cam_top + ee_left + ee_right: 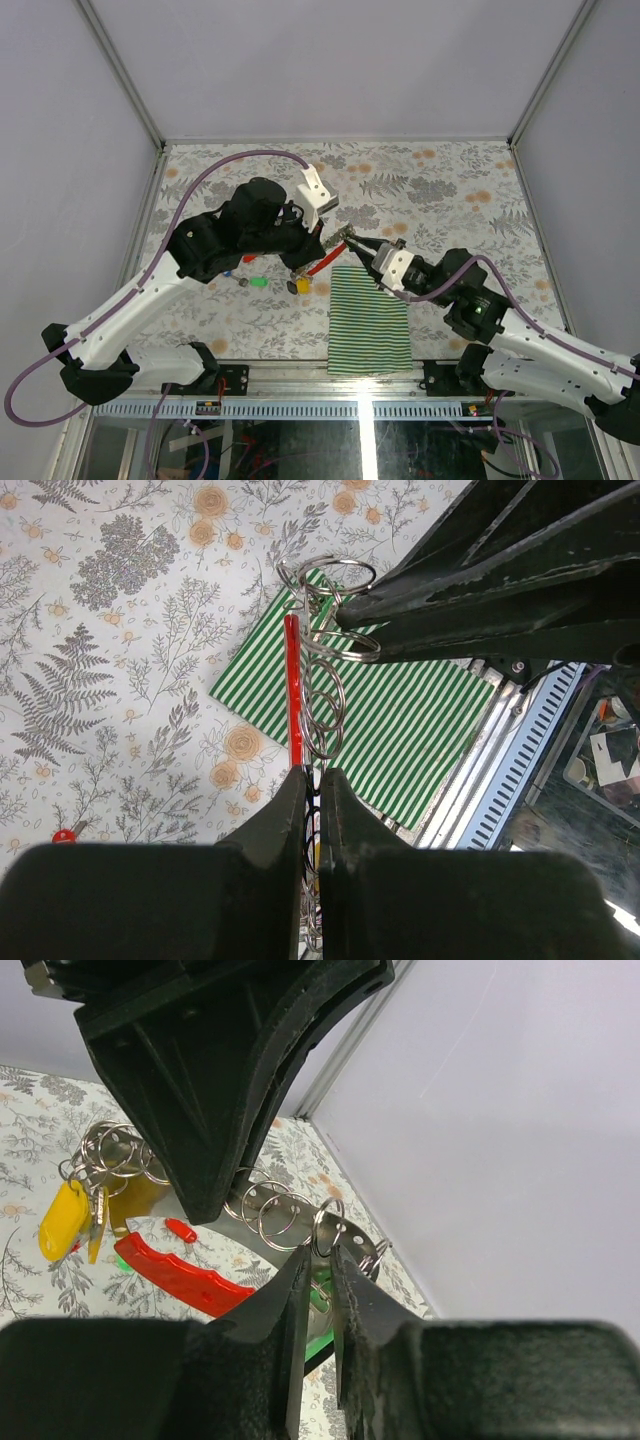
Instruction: Put the keys on the keyring
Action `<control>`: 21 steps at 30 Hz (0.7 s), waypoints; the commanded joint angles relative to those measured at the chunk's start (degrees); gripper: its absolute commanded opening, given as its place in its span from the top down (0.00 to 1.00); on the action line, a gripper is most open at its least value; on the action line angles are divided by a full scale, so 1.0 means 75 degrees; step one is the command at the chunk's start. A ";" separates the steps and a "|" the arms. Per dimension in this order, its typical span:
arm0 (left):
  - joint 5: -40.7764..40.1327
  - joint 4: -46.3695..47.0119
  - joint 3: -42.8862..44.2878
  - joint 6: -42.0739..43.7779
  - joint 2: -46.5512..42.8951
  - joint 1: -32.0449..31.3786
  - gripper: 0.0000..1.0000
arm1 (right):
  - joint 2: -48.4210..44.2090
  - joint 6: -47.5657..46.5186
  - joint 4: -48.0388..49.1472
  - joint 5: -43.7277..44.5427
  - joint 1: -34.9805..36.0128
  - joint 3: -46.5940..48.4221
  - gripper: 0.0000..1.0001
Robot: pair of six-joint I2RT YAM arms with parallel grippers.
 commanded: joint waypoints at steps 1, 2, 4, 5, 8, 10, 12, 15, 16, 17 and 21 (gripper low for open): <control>-0.0008 0.0575 0.0308 -0.0095 -0.0090 -0.0045 1.00 | 0.0099 0.0039 0.0709 0.0216 0.0049 0.0126 0.79; -0.0003 0.0574 0.0300 -0.0095 -0.0090 -0.0049 1.00 | 0.0124 0.0042 0.0740 0.0223 0.0052 0.0137 0.79; -0.0006 0.0570 0.0299 -0.0095 -0.0088 -0.0043 1.00 | 0.0173 0.0048 0.0778 0.0237 0.0049 0.0148 0.77; -0.0006 0.0575 0.0291 -0.0105 -0.0095 -0.0050 1.00 | 0.0203 0.0041 0.0781 0.0247 0.0052 0.0163 0.76; -0.0008 0.0575 0.0287 -0.0106 -0.0093 -0.0054 1.00 | 0.0253 0.0044 0.0857 0.0267 0.0049 0.0175 0.75; 0.0003 0.0574 0.0281 -0.0106 -0.0083 -0.0046 1.00 | 0.0286 0.0050 0.0923 0.0275 0.0048 0.0199 0.74; 0.0004 0.0571 0.0264 -0.0101 -0.0087 -0.0053 1.00 | 0.0307 0.0081 0.0961 0.0275 0.0048 0.0213 0.74; -0.0005 0.0566 0.0264 -0.0095 -0.0088 -0.0047 1.00 | 0.0304 0.0058 0.0970 0.0248 0.0046 0.0204 0.70; -0.0017 0.0575 0.0264 -0.0095 -0.0103 -0.0046 1.00 | 0.0284 0.0026 0.0953 0.0222 0.0050 0.0202 0.69; -0.0021 0.0573 0.0264 -0.0095 -0.0102 -0.0057 1.00 | 0.0270 -0.0008 0.0924 0.0217 0.0052 0.0203 0.67; -0.0041 0.0574 0.0272 -0.0093 -0.0091 -0.0046 1.00 | 0.0191 -0.0325 0.0706 0.0139 0.0050 0.0225 0.61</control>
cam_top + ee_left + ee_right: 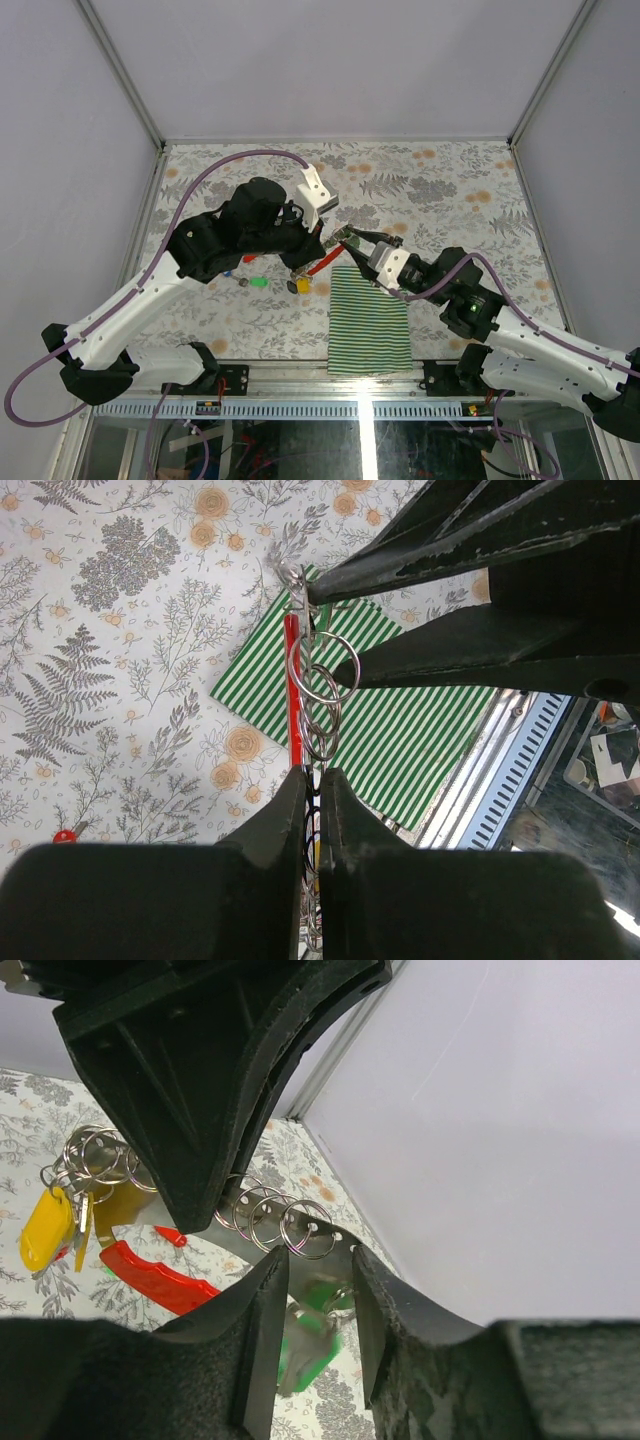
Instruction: Put the keys on the keyring
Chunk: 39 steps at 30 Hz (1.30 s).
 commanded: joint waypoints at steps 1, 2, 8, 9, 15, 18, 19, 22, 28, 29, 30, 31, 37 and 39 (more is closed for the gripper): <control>-0.0043 0.0564 0.0253 -0.0092 -0.0090 -0.0052 1.00 | -0.0123 -0.0385 0.0309 -0.0018 0.0047 0.0224 0.61; -0.0029 0.0569 0.0252 -0.0092 -0.0084 -0.0051 1.00 | -0.0135 -0.0530 0.0243 -0.0047 0.0050 0.0241 0.60; -0.0008 0.0566 0.0255 -0.0098 -0.0043 -0.0052 1.00 | -0.0138 -0.1745 -0.0352 -0.0398 0.0045 0.0403 0.58; -0.0008 0.0569 0.0254 -0.0112 -0.0037 -0.0050 1.00 | -0.0135 -0.1983 -0.0463 -0.0459 0.0050 0.0436 0.57; 0.0002 0.0567 0.0252 -0.0127 -0.0011 -0.0060 1.00 | -0.0129 -0.2838 -0.0796 -0.0688 0.0048 0.0537 0.55; -0.0018 0.0565 0.0276 -0.0124 0.0015 -0.0047 1.00 | -0.0163 -0.3023 -0.0822 -0.0814 0.0048 0.0562 0.55; -0.0021 0.0559 0.0276 -0.0127 0.0021 -0.0051 1.00 | -0.0169 -0.3090 -0.0839 -0.0844 0.0051 0.0565 0.55; -0.0025 0.0562 0.0305 -0.0137 0.0047 -0.0050 1.00 | -0.0221 -0.3470 -0.0997 -0.0999 0.0045 0.0578 0.55; -0.0057 0.0500 0.0352 -0.0214 0.0129 -0.0054 1.00 | -0.0339 -0.4956 -0.1629 -0.1053 0.0045 0.0762 0.56; -0.0041 0.0494 0.0349 -0.0220 0.0134 -0.0041 1.00 | -0.0330 -0.5083 -0.1824 -0.1055 0.0044 0.0869 0.56; -0.0039 0.0499 0.0352 -0.0222 0.0139 -0.0047 1.00 | -0.0326 -0.5201 -0.1999 -0.1064 0.0050 0.0972 0.56; -0.0024 0.0500 0.0347 -0.0228 0.0148 -0.0045 1.00 | -0.0330 -0.5285 -0.2158 -0.1082 0.0051 0.1070 0.55; 0.0064 0.0494 0.0381 -0.0229 0.0179 -0.0048 1.00 | -0.0072 -0.5691 -0.3130 -0.1130 0.0046 0.1615 0.51; 0.0111 0.0459 0.0392 -0.0222 0.0178 -0.0051 1.00 | 0.0071 -0.5794 -0.3512 -0.1125 0.0044 0.1828 0.51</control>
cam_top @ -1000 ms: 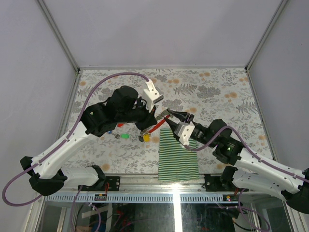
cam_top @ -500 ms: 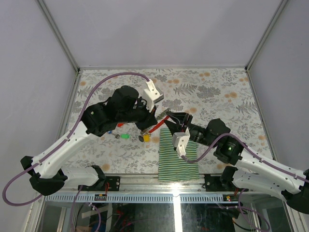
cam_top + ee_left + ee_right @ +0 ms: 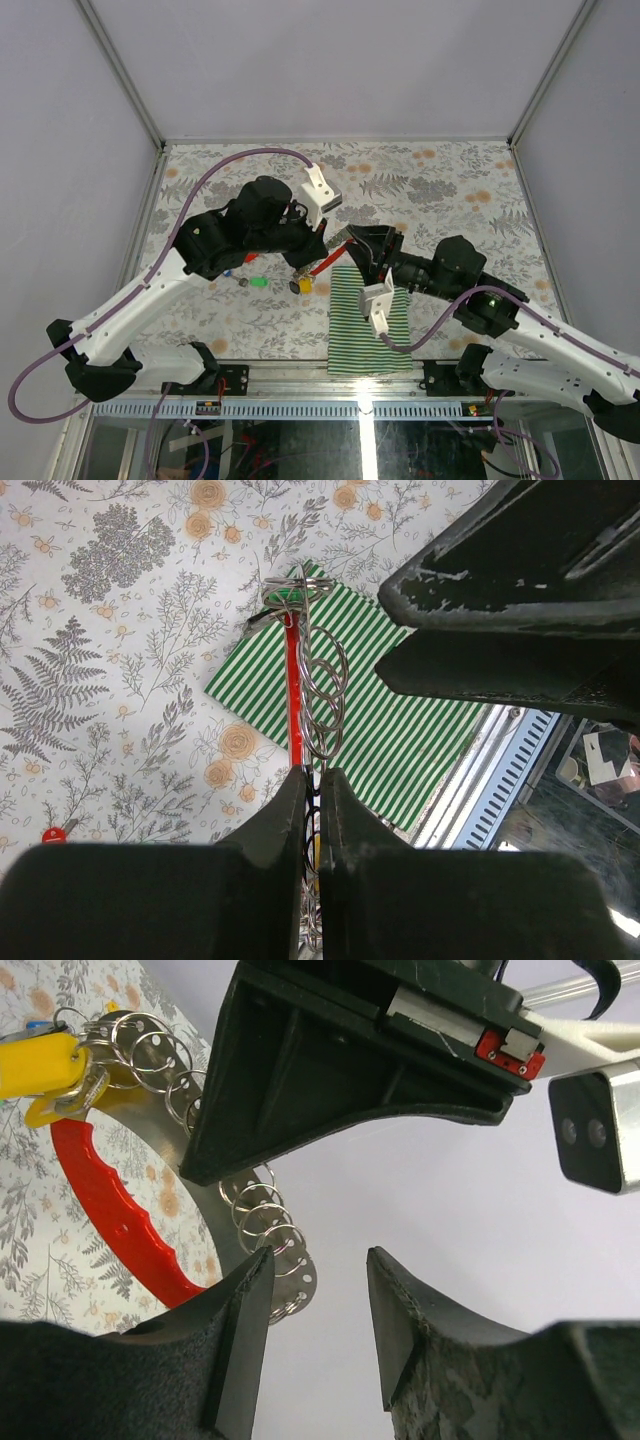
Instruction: Put the keys on the keyring
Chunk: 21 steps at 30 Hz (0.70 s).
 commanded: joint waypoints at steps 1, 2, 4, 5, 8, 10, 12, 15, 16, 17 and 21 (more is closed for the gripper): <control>0.0143 0.0446 0.0343 -0.0083 -0.0015 -0.0044 1.00 | 0.0267 -0.0508 -0.0867 -0.0072 0.0041 0.0741 0.51; 0.0142 0.0435 0.0337 -0.0083 -0.0027 -0.0052 1.00 | 0.0310 -0.0521 -0.0936 -0.0072 0.0043 0.0815 0.51; 0.0164 0.0426 0.0318 -0.0079 -0.0040 -0.0056 1.00 | 0.0361 -0.0472 -0.0872 -0.0108 0.0041 0.0862 0.51; 0.0174 0.0432 0.0309 -0.0077 -0.0048 -0.0046 1.00 | 0.0376 -0.0421 -0.0790 -0.0165 0.0052 0.0856 0.51; 0.0196 0.0431 0.0317 -0.0082 -0.0050 -0.0045 1.00 | 0.0471 -0.0325 -0.0736 -0.0264 0.0043 0.0891 0.52; 0.0204 0.0411 0.0329 -0.0066 -0.0056 -0.0050 1.00 | 0.0531 -0.0362 -0.0817 -0.0229 0.0046 0.0928 0.53; 0.0203 0.0387 0.0340 -0.0053 -0.0051 -0.0051 1.00 | 0.0584 -0.0410 -0.0868 -0.0194 0.0050 0.0953 0.53; 0.0206 0.0362 0.0326 -0.0052 -0.0077 -0.0053 1.00 | 0.0628 -0.0457 -0.0882 -0.0138 0.0051 0.0976 0.53; 0.0206 0.0362 0.0340 -0.0052 -0.0077 -0.0052 1.00 | 0.0640 -0.0468 -0.0875 -0.0123 0.0043 0.0993 0.53; 0.0214 0.0362 0.0343 -0.0041 -0.0076 -0.0060 1.00 | 0.0664 -0.0490 -0.0877 -0.0109 0.0047 0.1007 0.53; 0.0222 0.0362 0.0361 -0.0040 -0.0071 -0.0057 1.00 | 0.0736 -0.0586 -0.0955 -0.0007 0.0044 0.1043 0.53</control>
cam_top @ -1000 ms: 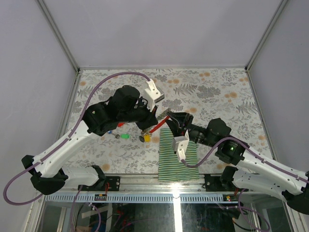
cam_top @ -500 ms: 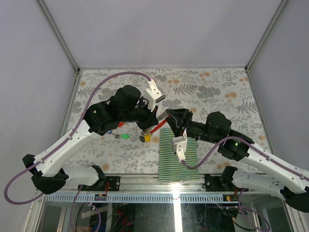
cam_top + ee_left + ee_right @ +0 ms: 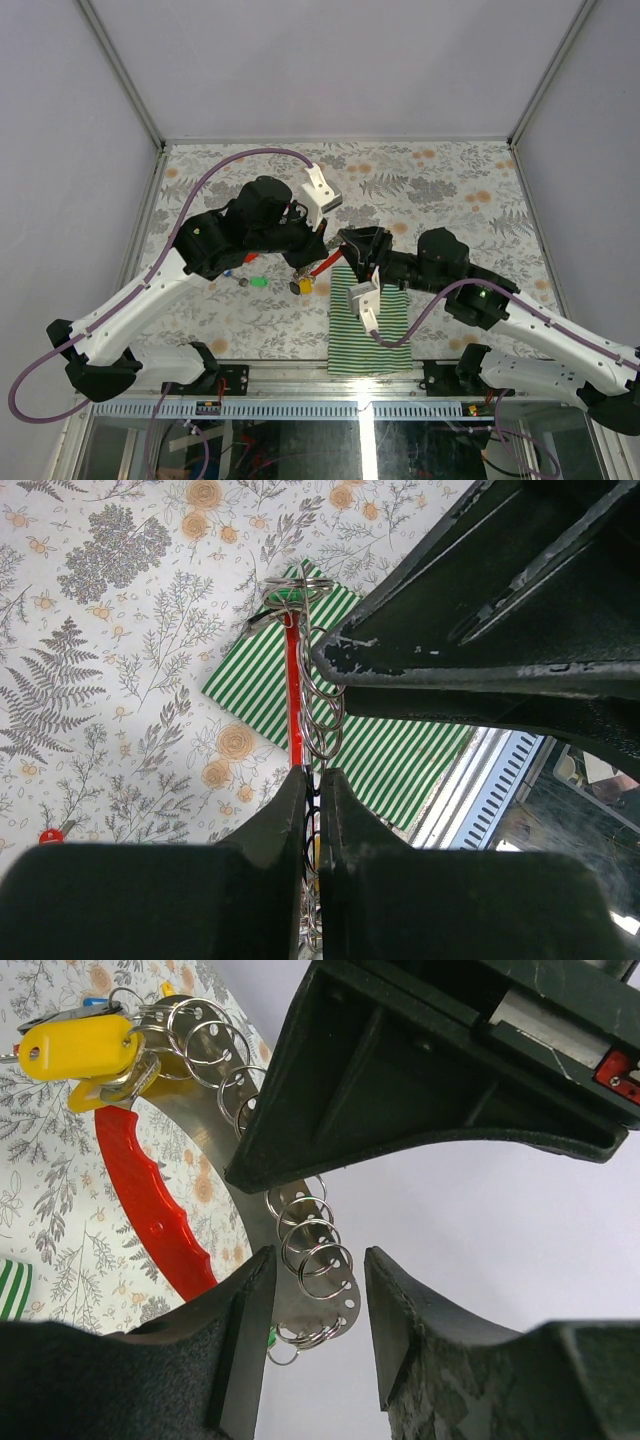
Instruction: Put the keys on the keyring
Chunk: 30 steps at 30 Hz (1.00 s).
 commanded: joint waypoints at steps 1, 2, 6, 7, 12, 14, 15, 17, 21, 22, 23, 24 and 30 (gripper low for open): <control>0.0163 0.0374 0.0369 -0.0040 -0.0079 -0.0055 1.00 | 0.0109 -0.0206 0.0039 0.0175 0.0045 0.0431 0.53; 0.0176 0.0374 0.0375 -0.0027 -0.0080 -0.0052 1.00 | 0.0129 -0.0219 -0.0005 0.0201 0.0042 0.0430 0.53; 0.0172 0.0368 0.0375 -0.0011 -0.0101 -0.0051 1.00 | 0.0164 -0.0267 -0.0203 0.0345 0.0042 0.0452 0.54; 0.0168 0.0361 0.0375 -0.0010 -0.0103 -0.0057 1.00 | 0.0157 -0.0272 -0.0223 0.0370 0.0052 0.0431 0.55; 0.0148 0.0362 0.0375 -0.0002 -0.0133 -0.0054 1.00 | 0.0106 -0.0328 -0.0298 0.0544 0.0044 0.0393 0.56; 0.0146 0.0361 0.0386 -0.0004 -0.0135 -0.0051 1.00 | 0.0107 -0.0369 -0.0320 0.0601 0.0041 0.0384 0.56; 0.0144 0.0362 0.0387 -0.0005 -0.0130 -0.0051 1.00 | 0.0106 -0.0402 -0.0334 0.0639 0.0044 0.0374 0.57; 0.0133 0.0352 0.0396 -0.0002 -0.0138 -0.0052 1.00 | 0.0107 -0.0485 -0.0352 0.0724 0.0044 0.0364 0.58; 0.0121 0.0334 0.0404 -0.0010 -0.0145 -0.0057 1.00 | 0.0087 -0.0508 -0.0346 0.0762 0.0045 0.0348 0.63; 0.0121 0.0335 0.0399 -0.0013 -0.0156 -0.0054 1.00 | 0.0083 -0.0518 -0.0354 0.0762 0.0042 0.0346 0.64; 0.0115 0.0328 0.0399 -0.0006 -0.0160 -0.0056 1.00 | 0.0082 -0.0523 -0.0359 0.0765 0.0044 0.0346 0.65; 0.0117 0.0327 0.0399 -0.0015 -0.0150 -0.0052 1.00 | 0.0073 -0.0533 -0.0360 0.0768 0.0042 0.0351 0.66; 0.0117 0.0327 0.0422 -0.0005 -0.0122 -0.0053 1.00 | 0.0085 -0.0542 -0.0489 0.0718 0.0044 0.0424 0.74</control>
